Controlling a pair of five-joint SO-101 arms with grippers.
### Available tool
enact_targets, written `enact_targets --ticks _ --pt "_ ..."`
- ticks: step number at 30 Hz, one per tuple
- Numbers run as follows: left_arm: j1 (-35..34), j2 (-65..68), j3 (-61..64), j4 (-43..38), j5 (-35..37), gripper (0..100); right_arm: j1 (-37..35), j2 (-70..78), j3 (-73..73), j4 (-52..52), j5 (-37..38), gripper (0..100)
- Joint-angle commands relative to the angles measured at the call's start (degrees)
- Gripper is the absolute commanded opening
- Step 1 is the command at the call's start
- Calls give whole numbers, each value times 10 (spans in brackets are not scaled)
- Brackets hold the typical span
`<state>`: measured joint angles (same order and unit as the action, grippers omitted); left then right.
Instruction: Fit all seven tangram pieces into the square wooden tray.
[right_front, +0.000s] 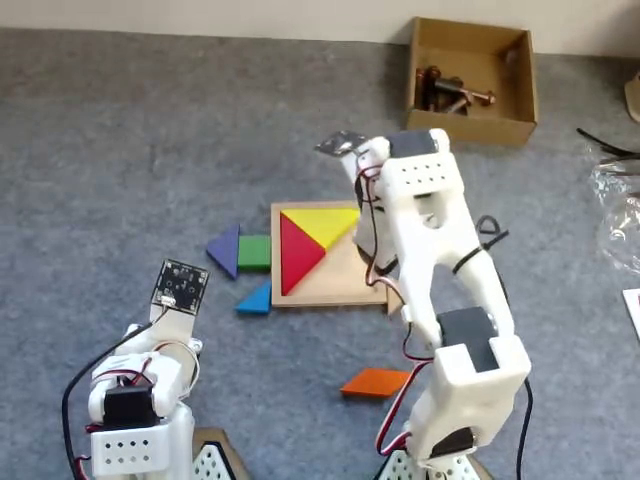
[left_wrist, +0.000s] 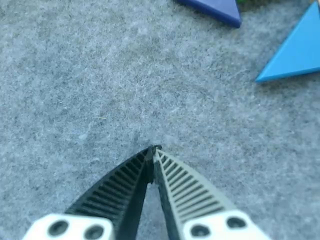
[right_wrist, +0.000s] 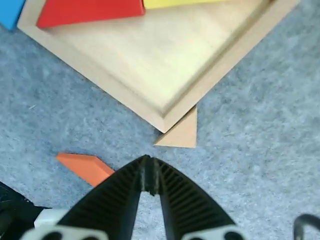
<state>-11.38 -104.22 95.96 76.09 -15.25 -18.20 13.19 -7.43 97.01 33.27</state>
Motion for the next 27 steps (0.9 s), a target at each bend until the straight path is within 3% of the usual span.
enact_targets --ticks 1,11,27 --pt "-7 -4 12 4 4 14 -38 -36 1 -15 6 4" --pt "-7 -4 12 4 4 14 -128 -36 0 -19 6 4" --pt "-7 -4 12 4 4 14 -120 -38 -5 35 3 4"
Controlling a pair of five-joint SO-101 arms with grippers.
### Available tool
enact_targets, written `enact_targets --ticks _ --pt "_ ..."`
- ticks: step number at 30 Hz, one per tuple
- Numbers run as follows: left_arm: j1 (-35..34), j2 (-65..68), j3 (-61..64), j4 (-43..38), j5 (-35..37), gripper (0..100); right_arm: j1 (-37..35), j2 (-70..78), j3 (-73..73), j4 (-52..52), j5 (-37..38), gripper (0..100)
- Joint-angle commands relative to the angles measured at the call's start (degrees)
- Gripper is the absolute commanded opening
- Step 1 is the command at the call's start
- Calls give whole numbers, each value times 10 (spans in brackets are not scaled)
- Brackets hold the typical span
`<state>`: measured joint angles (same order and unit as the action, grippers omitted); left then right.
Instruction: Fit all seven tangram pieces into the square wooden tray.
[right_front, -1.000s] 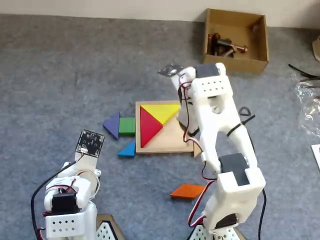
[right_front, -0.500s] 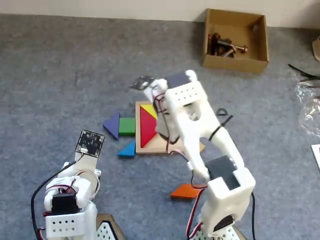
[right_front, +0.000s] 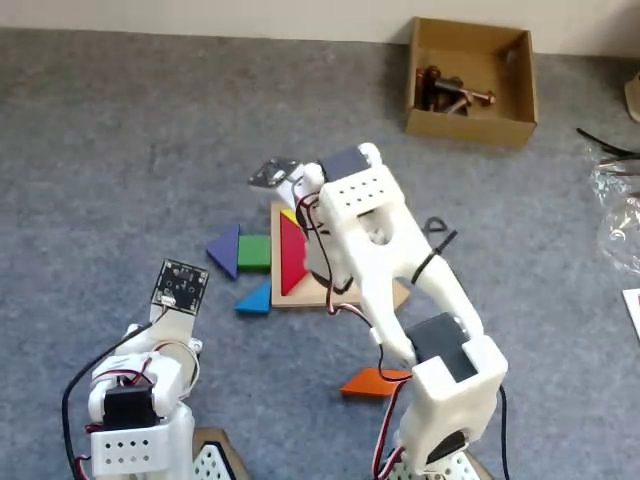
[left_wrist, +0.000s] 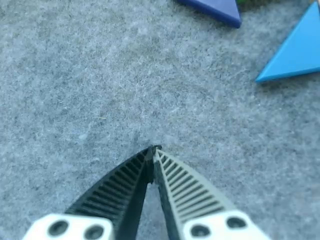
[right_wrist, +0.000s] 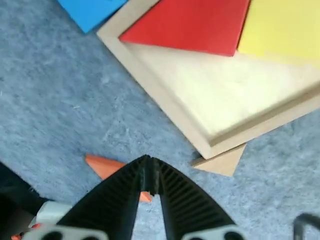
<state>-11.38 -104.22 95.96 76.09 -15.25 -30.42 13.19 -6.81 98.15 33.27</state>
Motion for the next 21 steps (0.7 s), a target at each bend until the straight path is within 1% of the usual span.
enact_targets --ticks 1,10,21 --pt "-7 -4 12 4 4 14 2 -43 -10 23 3 4" --pt "-7 -4 12 4 4 14 4 -153 5 26 5 4" --pt "-7 -4 12 4 4 14 5 -251 164 26 6 4"
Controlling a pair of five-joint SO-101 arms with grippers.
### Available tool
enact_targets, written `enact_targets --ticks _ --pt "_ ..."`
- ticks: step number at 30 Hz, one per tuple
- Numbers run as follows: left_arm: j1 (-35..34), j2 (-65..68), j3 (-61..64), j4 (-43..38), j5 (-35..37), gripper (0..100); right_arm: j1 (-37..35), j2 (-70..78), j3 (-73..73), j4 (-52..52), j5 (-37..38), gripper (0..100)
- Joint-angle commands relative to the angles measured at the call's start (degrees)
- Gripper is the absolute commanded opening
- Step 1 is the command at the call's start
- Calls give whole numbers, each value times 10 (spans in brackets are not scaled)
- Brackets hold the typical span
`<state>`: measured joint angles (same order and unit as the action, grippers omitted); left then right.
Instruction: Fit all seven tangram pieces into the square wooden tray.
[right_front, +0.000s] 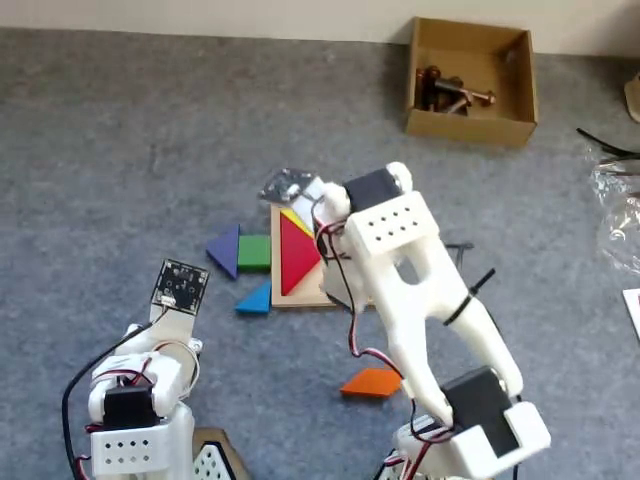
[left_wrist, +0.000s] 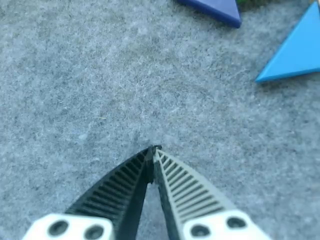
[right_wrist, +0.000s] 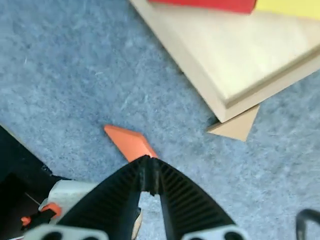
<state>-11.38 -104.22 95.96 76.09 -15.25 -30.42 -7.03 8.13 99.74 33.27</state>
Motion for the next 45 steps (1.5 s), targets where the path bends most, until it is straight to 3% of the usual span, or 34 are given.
enact_targets --ticks 1,7,24,41,45 --pt "-7 -4 12 4 4 14 5 -59 26 10 6 4" --pt "-7 -4 12 4 4 14 4 -114 102 7 8 4" --pt "-7 -4 12 4 4 14 4 -226 337 5 239 39" --pt "-7 -4 12 4 4 14 0 -281 518 -250 244 83" --pt "-7 -4 12 4 4 14 0 -281 546 -291 242 146"
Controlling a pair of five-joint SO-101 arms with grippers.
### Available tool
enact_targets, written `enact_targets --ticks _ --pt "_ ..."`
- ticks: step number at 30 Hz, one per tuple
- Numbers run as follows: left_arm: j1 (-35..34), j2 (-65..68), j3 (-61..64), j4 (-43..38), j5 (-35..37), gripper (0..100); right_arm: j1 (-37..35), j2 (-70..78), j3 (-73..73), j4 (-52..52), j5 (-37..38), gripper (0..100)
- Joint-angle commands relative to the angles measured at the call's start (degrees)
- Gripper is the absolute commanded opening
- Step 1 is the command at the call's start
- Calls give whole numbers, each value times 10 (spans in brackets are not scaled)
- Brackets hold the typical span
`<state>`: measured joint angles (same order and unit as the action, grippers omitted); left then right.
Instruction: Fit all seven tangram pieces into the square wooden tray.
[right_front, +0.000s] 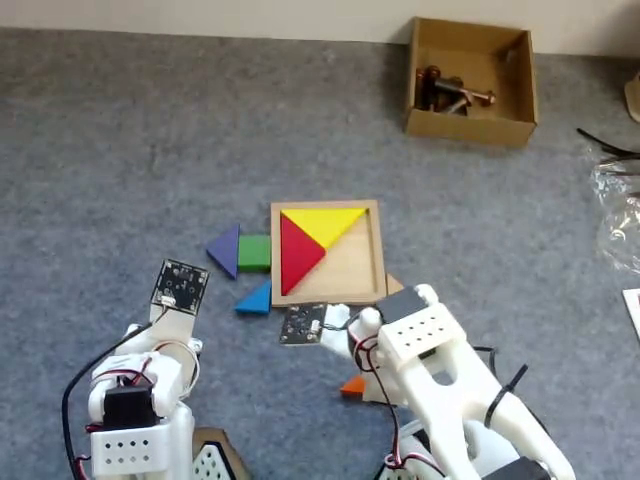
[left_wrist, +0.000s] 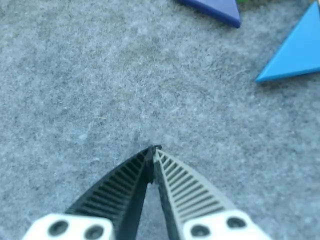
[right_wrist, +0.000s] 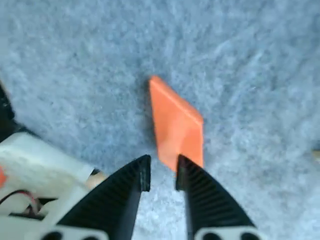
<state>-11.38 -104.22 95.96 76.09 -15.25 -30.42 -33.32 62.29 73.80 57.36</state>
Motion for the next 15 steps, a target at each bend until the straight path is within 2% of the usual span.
enact_targets --ticks 1,15 --pt "-7 -4 12 4 4 14 0 -18 9 -36 1 156" --pt "-7 -4 12 4 4 14 -69 -18 15 -47 -15 163"
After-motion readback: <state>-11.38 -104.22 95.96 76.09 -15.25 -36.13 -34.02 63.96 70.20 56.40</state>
